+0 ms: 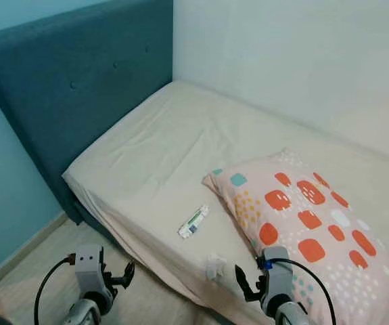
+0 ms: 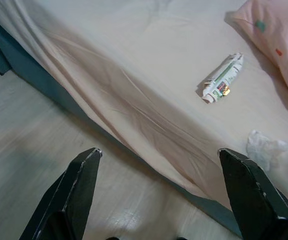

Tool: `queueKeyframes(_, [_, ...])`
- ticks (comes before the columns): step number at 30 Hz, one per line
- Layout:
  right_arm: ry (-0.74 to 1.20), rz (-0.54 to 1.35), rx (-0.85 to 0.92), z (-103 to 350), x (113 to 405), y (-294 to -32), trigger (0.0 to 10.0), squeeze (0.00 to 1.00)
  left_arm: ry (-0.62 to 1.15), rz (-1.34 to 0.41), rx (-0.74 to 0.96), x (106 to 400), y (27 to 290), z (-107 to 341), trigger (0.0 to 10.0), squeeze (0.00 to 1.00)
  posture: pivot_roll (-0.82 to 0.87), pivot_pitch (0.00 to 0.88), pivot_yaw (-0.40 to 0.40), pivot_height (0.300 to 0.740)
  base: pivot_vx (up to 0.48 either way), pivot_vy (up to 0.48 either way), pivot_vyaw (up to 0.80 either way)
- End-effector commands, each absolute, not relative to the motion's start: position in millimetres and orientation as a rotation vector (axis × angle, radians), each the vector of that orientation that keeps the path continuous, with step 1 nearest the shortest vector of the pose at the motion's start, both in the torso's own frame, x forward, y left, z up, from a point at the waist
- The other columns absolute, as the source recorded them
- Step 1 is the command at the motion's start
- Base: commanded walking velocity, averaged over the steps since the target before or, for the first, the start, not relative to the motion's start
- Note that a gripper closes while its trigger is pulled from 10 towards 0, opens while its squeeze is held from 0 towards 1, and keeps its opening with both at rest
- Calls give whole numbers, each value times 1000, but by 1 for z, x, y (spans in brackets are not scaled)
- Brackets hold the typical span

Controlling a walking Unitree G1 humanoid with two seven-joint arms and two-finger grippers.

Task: Clean up the room

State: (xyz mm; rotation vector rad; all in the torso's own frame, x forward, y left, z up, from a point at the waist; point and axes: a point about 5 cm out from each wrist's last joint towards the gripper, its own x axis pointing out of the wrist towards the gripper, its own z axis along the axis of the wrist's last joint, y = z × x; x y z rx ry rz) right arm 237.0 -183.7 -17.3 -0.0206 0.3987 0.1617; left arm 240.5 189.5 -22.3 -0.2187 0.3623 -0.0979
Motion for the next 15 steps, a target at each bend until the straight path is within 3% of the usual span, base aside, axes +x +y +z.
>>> queueKeyframes(1, [443,155,-15,-25,229,-187,10000,0,402,-109,-214,233,185,-30,10000,0,-97,122,-55,740,0,0,0])
queueKeyframes(15, [454,166,-22,-26,229,-187,10000,0,404,-126,-209,235,182,-29,10000,0,-101,115,-56,740,0,0,0])
